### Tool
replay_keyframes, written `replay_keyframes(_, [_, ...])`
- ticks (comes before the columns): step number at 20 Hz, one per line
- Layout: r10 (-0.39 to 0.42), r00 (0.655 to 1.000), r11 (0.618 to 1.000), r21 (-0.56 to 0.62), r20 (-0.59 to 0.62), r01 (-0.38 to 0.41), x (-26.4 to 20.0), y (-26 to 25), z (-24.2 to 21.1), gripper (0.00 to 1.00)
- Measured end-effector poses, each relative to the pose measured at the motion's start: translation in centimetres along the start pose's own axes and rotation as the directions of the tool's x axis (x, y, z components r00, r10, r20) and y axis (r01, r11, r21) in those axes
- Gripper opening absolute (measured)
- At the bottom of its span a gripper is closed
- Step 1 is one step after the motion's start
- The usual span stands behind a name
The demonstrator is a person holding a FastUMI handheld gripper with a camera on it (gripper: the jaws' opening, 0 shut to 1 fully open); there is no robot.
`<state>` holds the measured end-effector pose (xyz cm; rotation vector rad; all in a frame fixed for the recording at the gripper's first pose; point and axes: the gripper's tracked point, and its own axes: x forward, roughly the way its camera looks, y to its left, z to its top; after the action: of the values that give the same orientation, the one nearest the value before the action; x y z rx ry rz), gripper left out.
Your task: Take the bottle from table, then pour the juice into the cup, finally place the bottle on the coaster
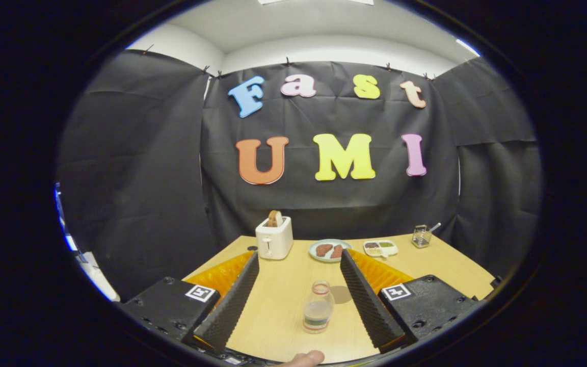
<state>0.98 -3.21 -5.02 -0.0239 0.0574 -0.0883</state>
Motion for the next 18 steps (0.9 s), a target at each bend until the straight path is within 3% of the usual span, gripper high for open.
replay_keyframes(5, [-0.053, 0.998, 0.998, -0.012, 0.033, 0.054, 0.9, -0.8, -2.2, 1.00])
replay_keyframes(12, [-0.092, 0.991, 0.995, -0.046, -0.096, 0.088, 4.3, -1.7, -11.4, 1.00])
replay_keyframes(18, [-0.106, 0.986, 0.994, -0.050, -0.130, 0.101, 6.5, -1.8, -15.7, 1.00])
